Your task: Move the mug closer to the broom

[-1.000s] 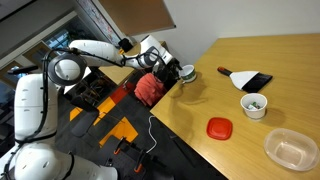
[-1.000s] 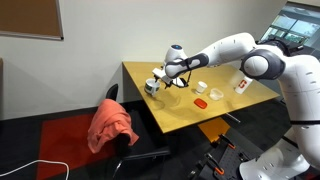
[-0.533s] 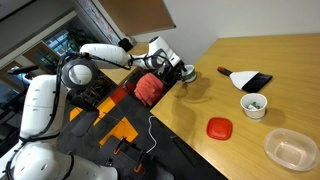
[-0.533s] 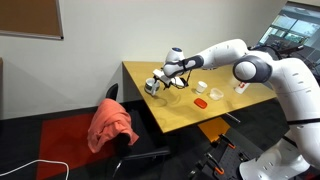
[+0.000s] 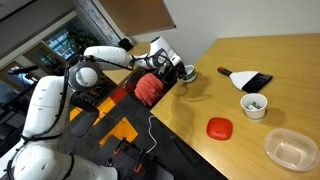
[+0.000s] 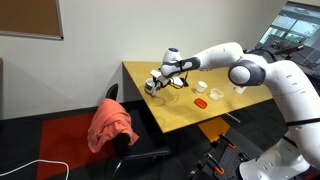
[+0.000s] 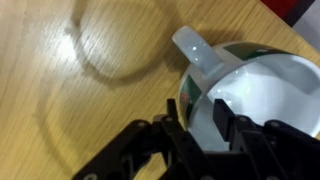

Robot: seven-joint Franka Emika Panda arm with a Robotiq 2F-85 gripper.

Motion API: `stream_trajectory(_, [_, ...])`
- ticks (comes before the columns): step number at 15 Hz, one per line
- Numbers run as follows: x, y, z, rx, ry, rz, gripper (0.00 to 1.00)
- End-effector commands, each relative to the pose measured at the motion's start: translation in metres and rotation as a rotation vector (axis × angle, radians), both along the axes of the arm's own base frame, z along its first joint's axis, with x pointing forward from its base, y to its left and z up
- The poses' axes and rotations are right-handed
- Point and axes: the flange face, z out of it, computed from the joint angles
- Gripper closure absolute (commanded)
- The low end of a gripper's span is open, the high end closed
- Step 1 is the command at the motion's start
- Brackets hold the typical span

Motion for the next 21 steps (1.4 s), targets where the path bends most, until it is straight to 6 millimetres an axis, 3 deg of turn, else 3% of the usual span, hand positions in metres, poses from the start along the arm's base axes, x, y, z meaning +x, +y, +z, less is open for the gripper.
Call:
stream_trajectory(1, [0.009, 0.0, 0.005, -0.001, 0.015, -0.014, 0.88])
stream_trajectory(3, [0.009, -0.001, 0.005, -0.004, 0.025, -0.015, 0.99])
stream_trajectory(7, [0.007, -0.012, 0.017, -0.072, 0.04, -0.091, 0.98])
stream_trajectory(12, [-0.003, -0.062, 0.028, -0.12, 0.046, -0.308, 0.98])
stream_trajectory(21, [-0.044, -0.169, 0.014, -0.083, 0.105, -0.665, 0.98])
